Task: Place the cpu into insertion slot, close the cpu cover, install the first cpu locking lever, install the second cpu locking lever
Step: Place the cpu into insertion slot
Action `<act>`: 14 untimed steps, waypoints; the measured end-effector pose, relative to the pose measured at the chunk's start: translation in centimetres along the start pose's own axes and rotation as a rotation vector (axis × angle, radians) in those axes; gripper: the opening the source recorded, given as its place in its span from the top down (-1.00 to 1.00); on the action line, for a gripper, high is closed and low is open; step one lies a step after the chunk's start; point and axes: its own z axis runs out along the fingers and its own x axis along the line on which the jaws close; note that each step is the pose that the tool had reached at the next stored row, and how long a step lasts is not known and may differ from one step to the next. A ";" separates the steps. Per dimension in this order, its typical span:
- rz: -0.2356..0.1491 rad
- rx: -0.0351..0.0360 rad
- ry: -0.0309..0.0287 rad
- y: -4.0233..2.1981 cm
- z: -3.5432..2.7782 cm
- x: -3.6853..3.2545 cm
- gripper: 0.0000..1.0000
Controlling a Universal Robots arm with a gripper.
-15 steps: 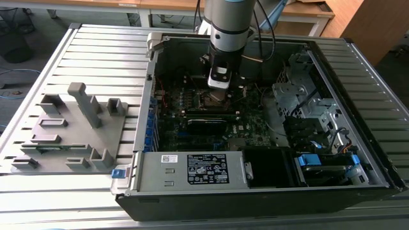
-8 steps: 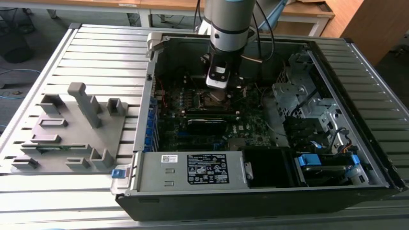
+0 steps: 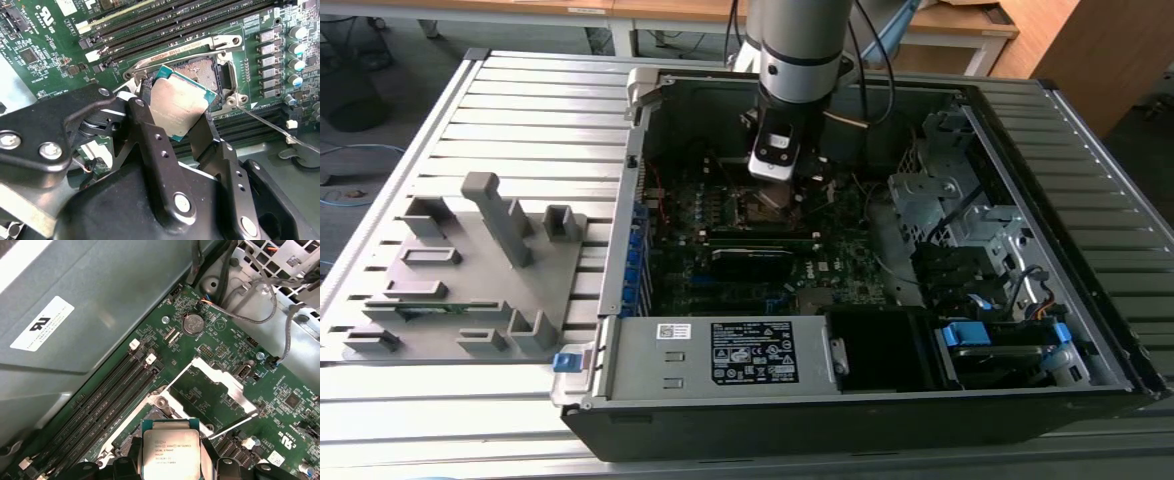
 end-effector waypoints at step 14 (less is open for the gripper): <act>0.128 -0.0014 -0.0108 0.03 -0.35 0.00 -0.08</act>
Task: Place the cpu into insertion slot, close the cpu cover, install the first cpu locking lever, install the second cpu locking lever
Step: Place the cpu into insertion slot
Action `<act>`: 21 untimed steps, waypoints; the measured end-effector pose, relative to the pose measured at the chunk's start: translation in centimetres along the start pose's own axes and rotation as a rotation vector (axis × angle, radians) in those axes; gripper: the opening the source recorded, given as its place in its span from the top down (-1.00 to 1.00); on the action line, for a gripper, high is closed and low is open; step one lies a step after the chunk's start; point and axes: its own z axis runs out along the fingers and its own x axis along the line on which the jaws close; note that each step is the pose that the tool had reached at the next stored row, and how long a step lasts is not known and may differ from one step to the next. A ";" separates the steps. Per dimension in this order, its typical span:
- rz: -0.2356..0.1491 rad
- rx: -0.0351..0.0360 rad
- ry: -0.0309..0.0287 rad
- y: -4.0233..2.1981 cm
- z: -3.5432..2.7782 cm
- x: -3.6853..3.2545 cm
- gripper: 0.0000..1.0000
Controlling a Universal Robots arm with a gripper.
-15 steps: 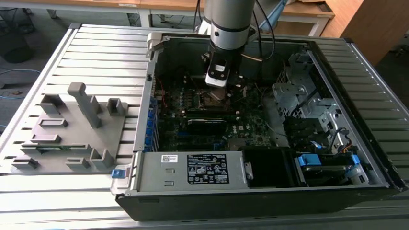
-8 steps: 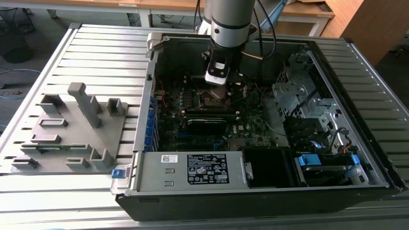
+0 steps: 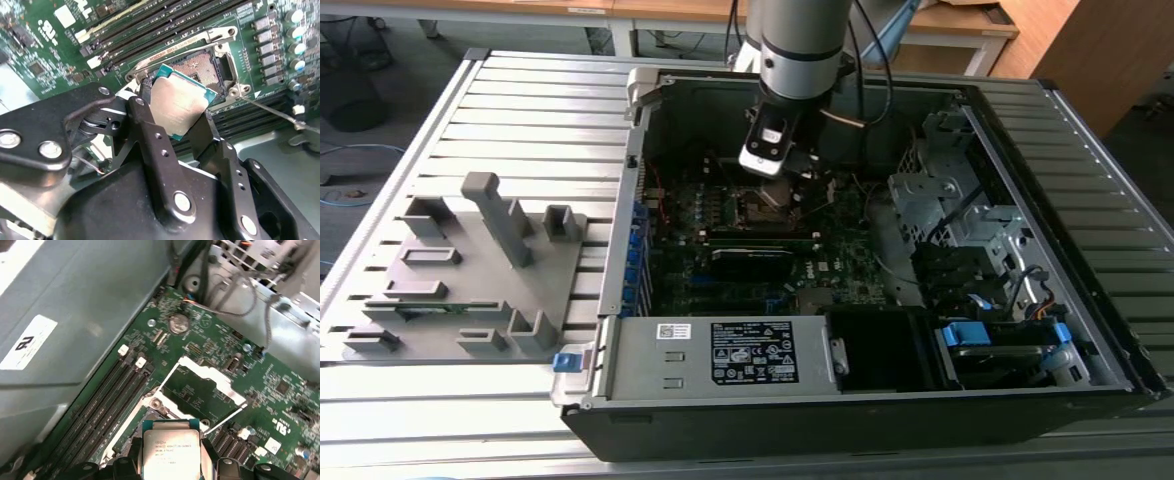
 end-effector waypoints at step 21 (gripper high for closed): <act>0.376 -0.0051 -0.0307 -0.03 0.33 0.00 -0.08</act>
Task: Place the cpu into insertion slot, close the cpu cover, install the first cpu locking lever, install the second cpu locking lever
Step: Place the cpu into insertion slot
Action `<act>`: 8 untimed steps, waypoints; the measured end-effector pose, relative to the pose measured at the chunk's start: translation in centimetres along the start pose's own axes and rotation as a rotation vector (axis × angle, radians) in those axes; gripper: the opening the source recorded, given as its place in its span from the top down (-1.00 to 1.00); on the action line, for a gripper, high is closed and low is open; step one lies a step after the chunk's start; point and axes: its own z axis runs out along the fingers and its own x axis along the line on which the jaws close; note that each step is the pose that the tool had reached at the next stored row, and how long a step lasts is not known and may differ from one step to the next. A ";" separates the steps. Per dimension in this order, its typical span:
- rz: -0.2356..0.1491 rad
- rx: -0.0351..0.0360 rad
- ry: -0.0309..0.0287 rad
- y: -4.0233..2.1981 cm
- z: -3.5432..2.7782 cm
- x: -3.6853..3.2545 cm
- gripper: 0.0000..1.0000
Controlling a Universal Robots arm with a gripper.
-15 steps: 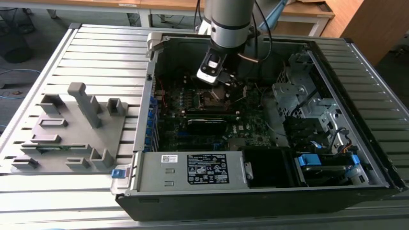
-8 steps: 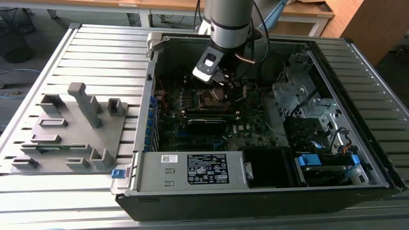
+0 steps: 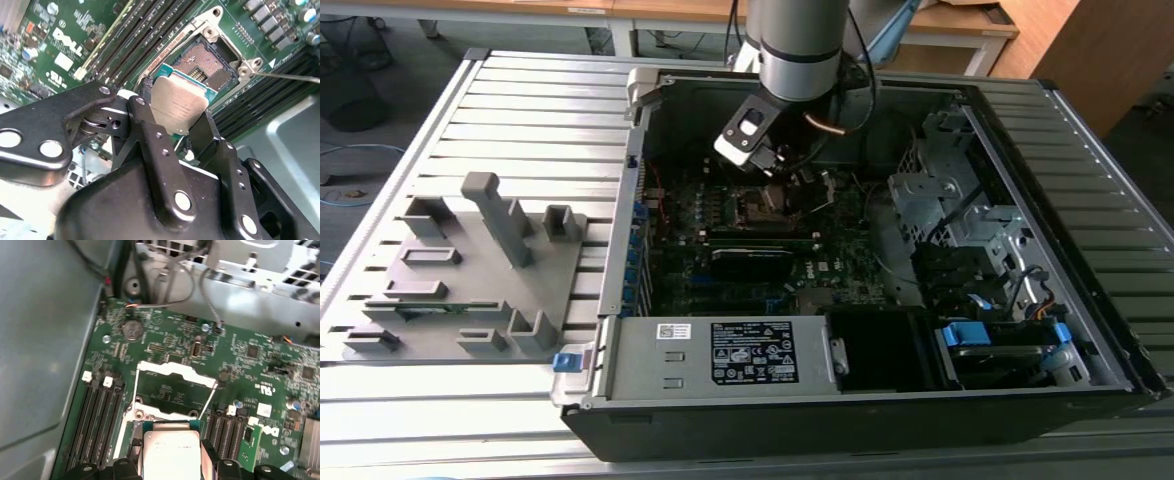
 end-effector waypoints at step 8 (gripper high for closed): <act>0.058 -0.0008 -0.0047 0.00 0.03 0.00 -0.08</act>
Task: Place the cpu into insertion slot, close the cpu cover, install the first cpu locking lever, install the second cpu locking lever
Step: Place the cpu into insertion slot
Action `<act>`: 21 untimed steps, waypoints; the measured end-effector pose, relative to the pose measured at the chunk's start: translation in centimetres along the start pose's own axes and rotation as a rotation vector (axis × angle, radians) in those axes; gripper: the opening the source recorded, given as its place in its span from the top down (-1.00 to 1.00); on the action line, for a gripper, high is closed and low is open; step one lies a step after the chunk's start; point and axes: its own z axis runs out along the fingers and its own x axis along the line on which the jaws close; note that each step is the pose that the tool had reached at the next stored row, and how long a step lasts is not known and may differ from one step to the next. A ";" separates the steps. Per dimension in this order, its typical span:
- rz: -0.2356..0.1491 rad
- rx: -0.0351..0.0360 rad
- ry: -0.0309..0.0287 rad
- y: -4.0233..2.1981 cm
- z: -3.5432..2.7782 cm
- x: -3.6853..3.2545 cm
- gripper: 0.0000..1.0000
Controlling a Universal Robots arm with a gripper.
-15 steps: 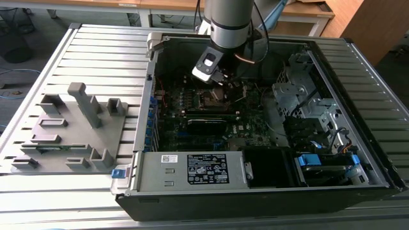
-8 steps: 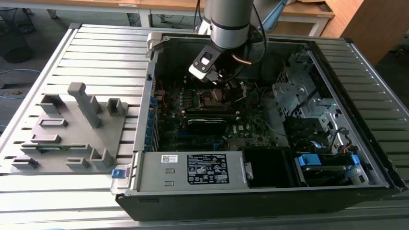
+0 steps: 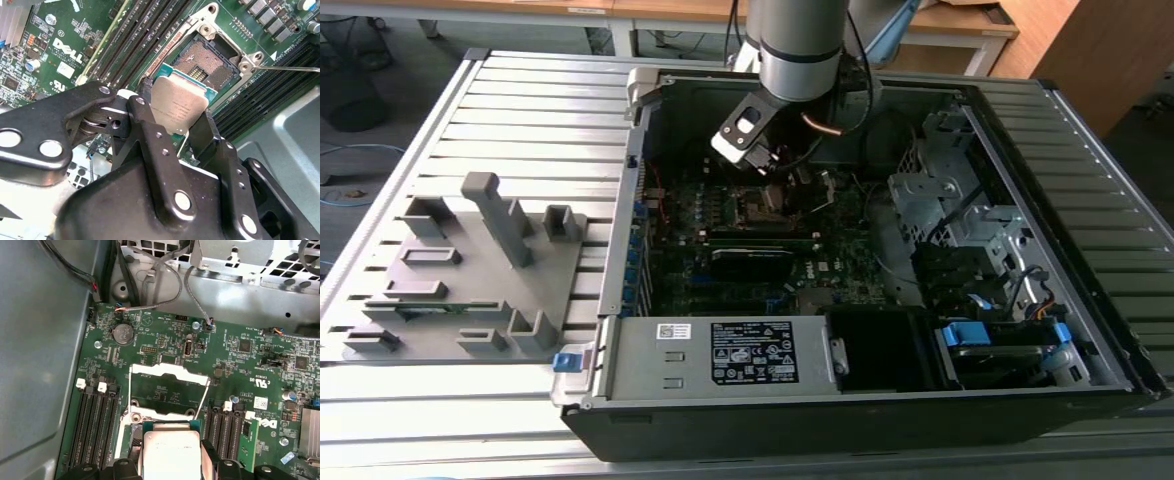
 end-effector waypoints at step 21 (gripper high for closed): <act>0.115 -0.0016 -0.0093 -0.45 0.33 0.78 -0.08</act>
